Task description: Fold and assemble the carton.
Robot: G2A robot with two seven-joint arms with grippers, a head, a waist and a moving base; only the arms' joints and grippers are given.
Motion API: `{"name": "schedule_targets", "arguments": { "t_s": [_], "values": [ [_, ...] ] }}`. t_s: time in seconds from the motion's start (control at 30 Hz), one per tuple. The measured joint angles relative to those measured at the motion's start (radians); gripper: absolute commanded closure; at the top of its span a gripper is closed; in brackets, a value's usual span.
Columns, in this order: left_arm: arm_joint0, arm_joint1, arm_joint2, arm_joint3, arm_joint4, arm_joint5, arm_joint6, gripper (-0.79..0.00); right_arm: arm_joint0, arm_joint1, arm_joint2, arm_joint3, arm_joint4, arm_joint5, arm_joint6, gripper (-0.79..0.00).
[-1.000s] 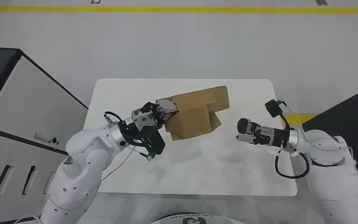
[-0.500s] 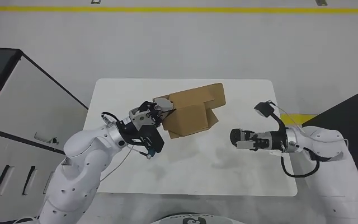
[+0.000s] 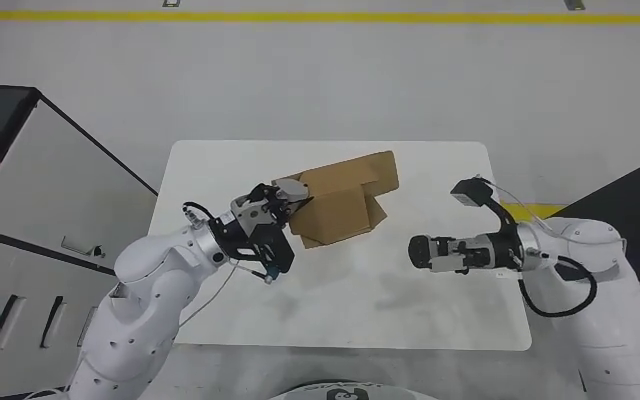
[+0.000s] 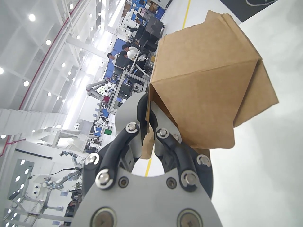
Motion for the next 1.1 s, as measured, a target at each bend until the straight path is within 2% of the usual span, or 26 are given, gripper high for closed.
{"name": "schedule_targets", "arguments": {
  "t_s": [0.4,0.63,0.87,1.1],
  "values": [
    [0.022,0.011,-0.008,0.001,-0.008,-0.063,-0.026,0.000,0.076,0.041,-0.068,0.028,0.217,0.086,0.000,-0.785],
    [0.023,0.011,-0.007,0.001,-0.009,-0.062,-0.032,0.000,0.071,0.039,-0.073,0.028,0.227,0.092,-0.011,-0.785],
    [0.021,0.014,0.013,0.006,-0.002,-0.059,-0.040,0.000,0.077,0.030,-0.101,0.082,0.413,0.160,-0.059,-0.785],
    [0.024,0.019,0.023,-0.003,-0.007,-0.058,-0.031,0.000,0.117,0.024,-0.143,0.135,0.408,0.217,-0.121,-0.785]
  ]
}}
